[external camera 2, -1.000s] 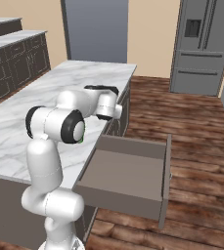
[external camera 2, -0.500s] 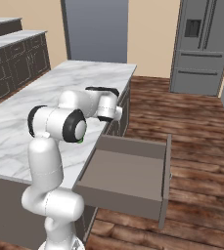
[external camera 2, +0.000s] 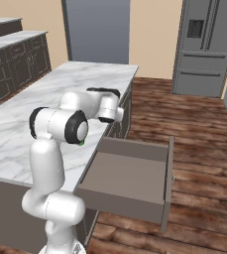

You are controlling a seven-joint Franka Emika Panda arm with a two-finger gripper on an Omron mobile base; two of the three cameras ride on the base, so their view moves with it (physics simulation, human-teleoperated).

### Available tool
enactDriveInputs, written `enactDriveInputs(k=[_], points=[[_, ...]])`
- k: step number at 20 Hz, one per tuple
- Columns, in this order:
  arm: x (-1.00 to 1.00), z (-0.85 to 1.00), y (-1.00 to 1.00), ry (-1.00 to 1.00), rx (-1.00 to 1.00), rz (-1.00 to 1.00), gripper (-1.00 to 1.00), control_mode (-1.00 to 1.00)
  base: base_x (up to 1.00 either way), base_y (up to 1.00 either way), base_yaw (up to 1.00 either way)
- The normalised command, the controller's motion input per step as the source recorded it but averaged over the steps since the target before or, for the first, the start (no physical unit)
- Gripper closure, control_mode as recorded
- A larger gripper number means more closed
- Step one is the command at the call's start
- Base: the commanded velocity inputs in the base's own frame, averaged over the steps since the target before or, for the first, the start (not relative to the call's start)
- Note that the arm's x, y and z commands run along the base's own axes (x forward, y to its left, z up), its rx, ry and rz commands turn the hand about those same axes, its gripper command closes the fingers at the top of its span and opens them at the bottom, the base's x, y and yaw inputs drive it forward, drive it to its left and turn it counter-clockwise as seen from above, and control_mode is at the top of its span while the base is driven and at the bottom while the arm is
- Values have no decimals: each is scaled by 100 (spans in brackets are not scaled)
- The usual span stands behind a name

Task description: Pick up the straw from the left drawer and put it inside the smoothie cup.

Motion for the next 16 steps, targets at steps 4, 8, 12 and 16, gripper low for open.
enactDriveInputs(k=[4, 8, 12, 16], points=[[21, 0, 2, -1, 0, 0, 100, -100, 0, 0, 0], [22, 0, 0, -2, 0, 1, 100, -100, 0, 0, 0], [18, -10, 0, -5, 0, 4, 100, -100, 0, 0, 0], [14, -18, 0, -5, 0, 5, 100, -100, 0, 0, 0]])
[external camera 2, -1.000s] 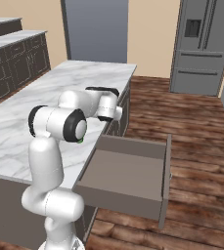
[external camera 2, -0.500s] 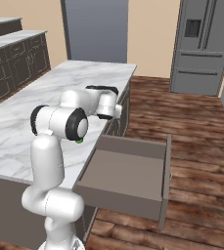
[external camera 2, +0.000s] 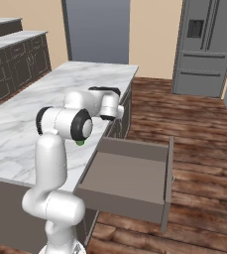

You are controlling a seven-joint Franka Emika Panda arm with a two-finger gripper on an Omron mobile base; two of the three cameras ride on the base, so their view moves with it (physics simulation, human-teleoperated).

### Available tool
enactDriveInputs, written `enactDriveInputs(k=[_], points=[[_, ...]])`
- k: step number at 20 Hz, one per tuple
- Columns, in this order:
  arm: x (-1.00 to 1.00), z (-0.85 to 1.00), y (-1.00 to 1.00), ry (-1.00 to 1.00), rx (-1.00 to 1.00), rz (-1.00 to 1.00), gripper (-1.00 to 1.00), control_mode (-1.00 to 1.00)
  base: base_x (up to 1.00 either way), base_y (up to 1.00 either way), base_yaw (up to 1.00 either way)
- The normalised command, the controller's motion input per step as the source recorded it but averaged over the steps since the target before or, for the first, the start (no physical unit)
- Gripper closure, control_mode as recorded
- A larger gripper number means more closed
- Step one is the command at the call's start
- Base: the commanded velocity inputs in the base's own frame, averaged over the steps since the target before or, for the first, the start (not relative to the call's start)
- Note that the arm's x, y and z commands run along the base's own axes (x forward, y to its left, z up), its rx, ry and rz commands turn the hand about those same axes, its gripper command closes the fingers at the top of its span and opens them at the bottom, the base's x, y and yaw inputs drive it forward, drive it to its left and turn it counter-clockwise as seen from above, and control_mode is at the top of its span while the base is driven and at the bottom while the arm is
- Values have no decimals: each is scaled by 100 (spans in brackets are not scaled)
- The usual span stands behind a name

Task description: Pick up the straw from the left drawer and put it inside the smoothie cup.

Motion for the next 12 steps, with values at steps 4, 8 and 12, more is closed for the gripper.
enactDriveInputs(k=[4, 8, 12], points=[[12, -21, 0, -4, 0, 5, 100, -100, 0, 0, 0], [15, -10, 0, -2, 0, 5, 100, -100, 0, 0, 0], [13, -6, 0, -2, 0, 5, 100, -100, 0, 0, 0]])
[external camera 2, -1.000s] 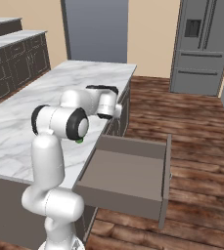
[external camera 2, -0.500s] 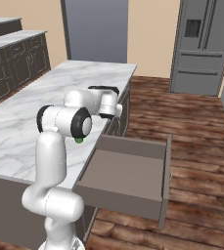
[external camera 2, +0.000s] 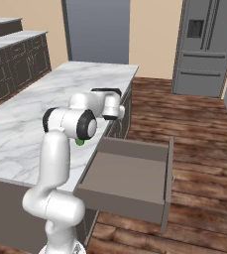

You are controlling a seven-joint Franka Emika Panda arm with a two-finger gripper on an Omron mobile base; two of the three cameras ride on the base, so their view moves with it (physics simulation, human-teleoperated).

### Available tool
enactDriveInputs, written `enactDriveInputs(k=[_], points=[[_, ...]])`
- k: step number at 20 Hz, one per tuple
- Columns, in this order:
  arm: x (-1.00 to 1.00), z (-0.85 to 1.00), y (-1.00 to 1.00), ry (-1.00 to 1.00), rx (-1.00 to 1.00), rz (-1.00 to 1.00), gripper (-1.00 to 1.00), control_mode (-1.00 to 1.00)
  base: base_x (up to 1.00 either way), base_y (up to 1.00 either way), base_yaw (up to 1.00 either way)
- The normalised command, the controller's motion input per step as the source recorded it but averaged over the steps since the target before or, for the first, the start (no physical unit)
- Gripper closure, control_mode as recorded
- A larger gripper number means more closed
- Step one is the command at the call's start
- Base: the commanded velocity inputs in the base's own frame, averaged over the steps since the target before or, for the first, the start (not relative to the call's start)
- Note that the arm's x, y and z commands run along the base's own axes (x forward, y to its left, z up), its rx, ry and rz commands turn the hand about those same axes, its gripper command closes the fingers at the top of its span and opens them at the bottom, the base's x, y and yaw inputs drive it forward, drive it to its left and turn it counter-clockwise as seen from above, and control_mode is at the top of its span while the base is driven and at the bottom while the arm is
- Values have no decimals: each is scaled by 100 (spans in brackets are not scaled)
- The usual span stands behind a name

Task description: Pick up the straw from the left drawer and put it inside the smoothie cup.

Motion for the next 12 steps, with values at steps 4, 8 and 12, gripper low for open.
enactDriveInputs(k=[4, 8, 12], points=[[2, -3, 0, 0, 0, 4, 100, -100, 0, 0, 0], [-7, -8, -1, 0, 0, 3, 100, -100, 0, 0, 0], [-26, -3, -2, -2, 0, 2, 100, -100, 0, 0, 0]])
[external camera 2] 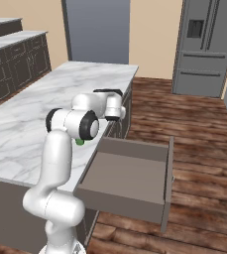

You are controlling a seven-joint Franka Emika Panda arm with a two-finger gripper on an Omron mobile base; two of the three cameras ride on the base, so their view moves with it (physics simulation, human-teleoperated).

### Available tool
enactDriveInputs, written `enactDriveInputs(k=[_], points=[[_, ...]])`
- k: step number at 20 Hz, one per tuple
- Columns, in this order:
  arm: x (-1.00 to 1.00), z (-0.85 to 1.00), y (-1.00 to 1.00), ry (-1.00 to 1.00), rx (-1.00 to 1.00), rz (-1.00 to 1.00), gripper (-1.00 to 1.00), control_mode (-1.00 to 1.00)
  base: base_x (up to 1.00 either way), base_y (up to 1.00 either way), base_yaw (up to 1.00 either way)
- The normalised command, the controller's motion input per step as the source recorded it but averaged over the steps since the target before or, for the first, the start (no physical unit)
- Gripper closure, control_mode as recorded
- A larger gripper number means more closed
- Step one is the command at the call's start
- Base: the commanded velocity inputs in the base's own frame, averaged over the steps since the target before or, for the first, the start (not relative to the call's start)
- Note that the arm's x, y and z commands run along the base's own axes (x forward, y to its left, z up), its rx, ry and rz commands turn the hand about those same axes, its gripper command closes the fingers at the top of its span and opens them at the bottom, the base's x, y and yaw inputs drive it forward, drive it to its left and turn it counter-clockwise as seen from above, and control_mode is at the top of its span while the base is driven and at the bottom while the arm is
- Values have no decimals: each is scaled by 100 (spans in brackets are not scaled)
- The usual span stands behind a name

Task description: Pick up the straw from the left drawer and put it inside the smoothie cup.

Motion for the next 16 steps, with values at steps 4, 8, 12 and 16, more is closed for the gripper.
enactDriveInputs(k=[4, 8, 12, 16], points=[[-31, 0, 0, -4, 0, 1, -100, -100, 0, 0, 0], [-17, 0, -1, -1, 0, 0, -100, -100, 0, 0, 0], [-1, 0, 0, 0, 0, 0, -100, -100, 0, 0, 0], [-16, 34, 0, -2, 0, 0, -100, -100, 0, 0, 0]])
